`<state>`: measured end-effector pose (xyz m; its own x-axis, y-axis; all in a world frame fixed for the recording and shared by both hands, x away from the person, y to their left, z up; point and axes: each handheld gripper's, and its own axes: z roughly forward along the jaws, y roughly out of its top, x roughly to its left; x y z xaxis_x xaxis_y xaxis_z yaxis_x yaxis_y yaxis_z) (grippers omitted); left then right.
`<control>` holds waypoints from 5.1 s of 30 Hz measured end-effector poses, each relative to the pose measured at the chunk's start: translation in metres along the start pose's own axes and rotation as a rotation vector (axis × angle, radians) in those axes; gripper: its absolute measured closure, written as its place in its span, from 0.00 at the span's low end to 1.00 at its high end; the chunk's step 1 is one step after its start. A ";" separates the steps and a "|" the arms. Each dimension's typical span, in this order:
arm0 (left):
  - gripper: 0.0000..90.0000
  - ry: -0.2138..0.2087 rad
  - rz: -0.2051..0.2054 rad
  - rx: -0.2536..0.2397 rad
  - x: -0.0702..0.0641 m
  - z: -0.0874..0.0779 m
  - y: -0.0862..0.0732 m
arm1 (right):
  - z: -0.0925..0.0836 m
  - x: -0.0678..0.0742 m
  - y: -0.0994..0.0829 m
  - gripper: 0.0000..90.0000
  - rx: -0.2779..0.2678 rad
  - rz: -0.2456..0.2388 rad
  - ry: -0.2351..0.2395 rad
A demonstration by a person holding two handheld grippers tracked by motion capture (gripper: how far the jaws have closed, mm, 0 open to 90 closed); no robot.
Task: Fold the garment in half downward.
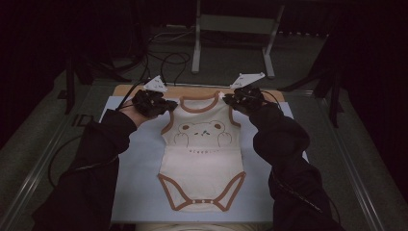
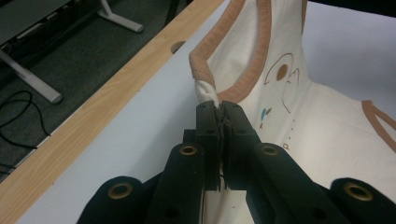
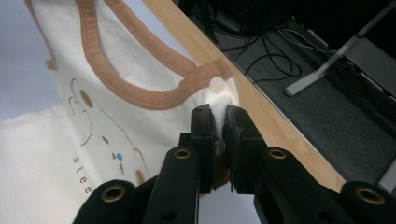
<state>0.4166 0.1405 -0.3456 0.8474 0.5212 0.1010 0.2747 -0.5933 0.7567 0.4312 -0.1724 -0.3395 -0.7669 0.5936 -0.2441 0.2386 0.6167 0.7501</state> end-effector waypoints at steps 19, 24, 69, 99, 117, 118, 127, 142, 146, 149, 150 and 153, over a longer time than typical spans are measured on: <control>0.97 -0.051 0.033 0.012 -0.028 0.002 -0.025 | -0.012 0.037 -0.030 0.92 0.002 -0.036 0.048; 0.97 -0.074 0.042 0.017 -0.037 0.004 -0.034 | -0.018 0.050 -0.040 0.92 0.001 -0.050 0.062; 0.97 -0.272 0.151 0.077 -0.134 0.020 -0.122 | -0.031 0.136 -0.145 0.92 0.085 0.023 0.287; 0.87 -0.411 0.185 0.139 -0.162 0.018 -0.154 | -0.048 0.159 -0.170 0.71 0.059 0.080 0.385; 0.28 -0.440 0.093 0.091 -0.161 0.007 -0.160 | -0.046 0.143 -0.173 0.19 -0.023 0.209 0.364; 0.23 -0.438 0.100 0.089 -0.161 0.007 -0.160 | -0.046 0.142 -0.173 0.17 -0.028 0.212 0.366; 0.00 -0.390 0.072 0.064 -0.152 0.004 -0.153 | -0.048 0.139 -0.171 0.13 -0.067 0.199 0.337; 0.00 -0.322 0.034 0.018 -0.129 0.000 -0.136 | -0.048 0.121 -0.163 0.14 -0.086 0.199 0.290; 0.00 -0.308 0.014 0.004 -0.120 -0.002 -0.133 | -0.049 0.114 -0.157 0.14 -0.089 0.195 0.263; 0.00 -0.298 0.008 0.004 -0.114 -0.002 -0.130 | -0.049 0.109 -0.153 0.14 -0.089 0.185 0.250; 0.00 -0.293 0.006 0.005 -0.112 -0.002 -0.129 | -0.049 0.107 -0.152 0.14 -0.088 0.184 0.244; 0.00 -0.279 0.004 0.004 -0.108 -0.002 -0.126 | -0.049 0.103 -0.147 0.14 -0.096 0.181 0.235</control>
<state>0.2899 0.1599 -0.4504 0.9407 0.3300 -0.0786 0.2726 -0.5976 0.7540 0.2877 -0.2274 -0.4444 -0.8364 0.5467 0.0392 0.3352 0.4536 0.8258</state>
